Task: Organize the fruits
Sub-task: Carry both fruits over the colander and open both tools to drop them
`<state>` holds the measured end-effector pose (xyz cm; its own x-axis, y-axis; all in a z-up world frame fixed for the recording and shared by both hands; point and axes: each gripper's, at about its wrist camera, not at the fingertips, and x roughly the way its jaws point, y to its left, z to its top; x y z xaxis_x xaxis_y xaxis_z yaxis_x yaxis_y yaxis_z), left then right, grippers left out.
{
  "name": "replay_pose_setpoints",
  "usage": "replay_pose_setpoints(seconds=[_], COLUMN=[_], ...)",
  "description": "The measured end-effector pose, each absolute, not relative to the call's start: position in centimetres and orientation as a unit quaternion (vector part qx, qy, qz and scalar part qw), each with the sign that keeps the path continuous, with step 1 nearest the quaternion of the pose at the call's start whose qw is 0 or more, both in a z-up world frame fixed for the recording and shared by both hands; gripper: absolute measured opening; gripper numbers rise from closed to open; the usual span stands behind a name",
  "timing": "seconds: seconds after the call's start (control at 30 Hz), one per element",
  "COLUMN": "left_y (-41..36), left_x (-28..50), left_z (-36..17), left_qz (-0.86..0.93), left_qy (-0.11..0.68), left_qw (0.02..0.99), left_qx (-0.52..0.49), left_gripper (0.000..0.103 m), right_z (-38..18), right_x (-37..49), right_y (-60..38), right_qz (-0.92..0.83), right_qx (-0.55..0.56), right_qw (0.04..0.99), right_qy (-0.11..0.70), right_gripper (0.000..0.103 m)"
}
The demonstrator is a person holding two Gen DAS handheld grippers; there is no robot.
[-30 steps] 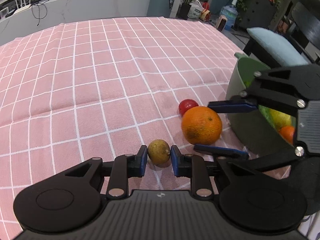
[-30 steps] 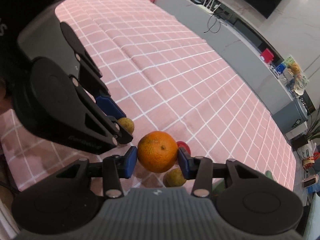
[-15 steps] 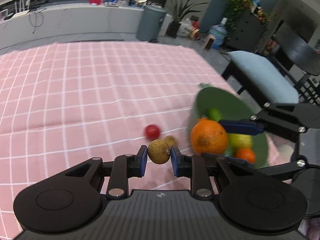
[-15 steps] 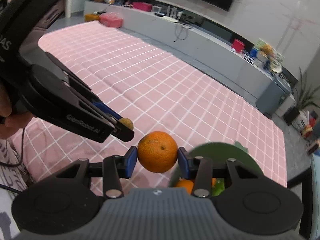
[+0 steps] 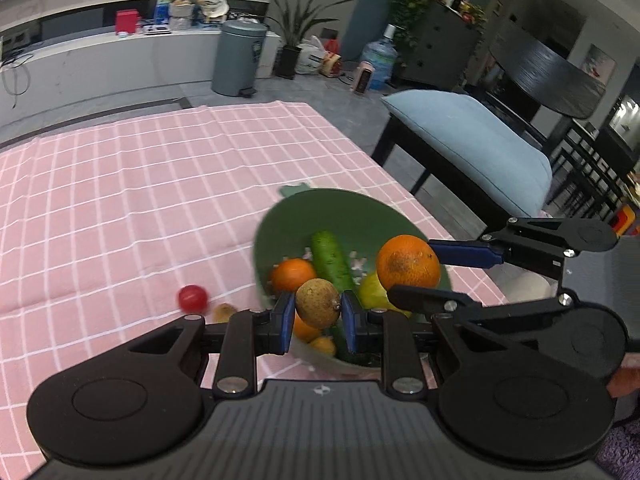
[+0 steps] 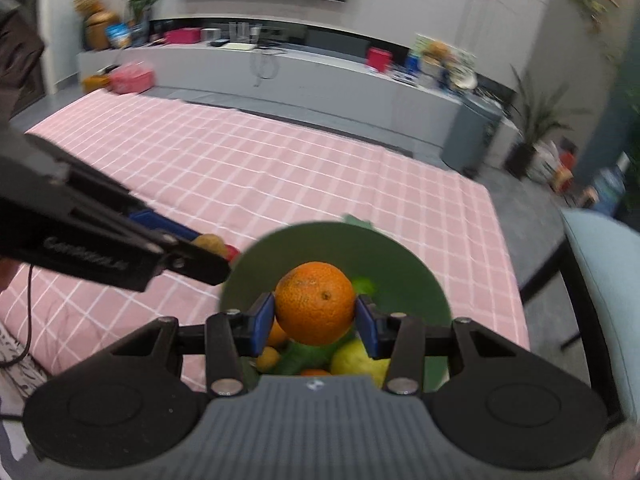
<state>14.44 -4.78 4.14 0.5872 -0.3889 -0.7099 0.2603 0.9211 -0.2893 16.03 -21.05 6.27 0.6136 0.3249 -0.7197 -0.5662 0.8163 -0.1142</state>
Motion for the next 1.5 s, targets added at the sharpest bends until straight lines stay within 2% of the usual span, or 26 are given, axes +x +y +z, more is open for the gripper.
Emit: replay_pose_setpoints(seconds=[0.57,1.0,1.33,1.5], left_y=[-9.3,-8.9,-9.5,-9.6], left_x=[17.4,18.4,18.9,18.7], left_z=[0.6,-1.2,-1.5,-1.6], left_qz=[-0.185,-0.167,-0.175,-0.183], left_qy=[0.472,0.487,0.484,0.484], left_qw=[0.862,0.856,0.857,0.856], left_qx=[-0.033,-0.04,-0.025,-0.021], left_gripper=[0.027,0.027,0.027,0.032], right_z=[1.9,1.5,1.6,1.7], right_x=[19.6,20.9,22.3,22.7], right_y=[-23.7,-22.7,-22.3,-22.3], right_qz=[0.202,0.208,0.215,0.221], right_qx=[-0.151,-0.187,-0.196,-0.194], right_qw=[0.873,0.875,0.865,0.861], right_qy=[0.417,0.395,0.408,0.416], right_gripper=[0.041,0.041,0.041,0.042])
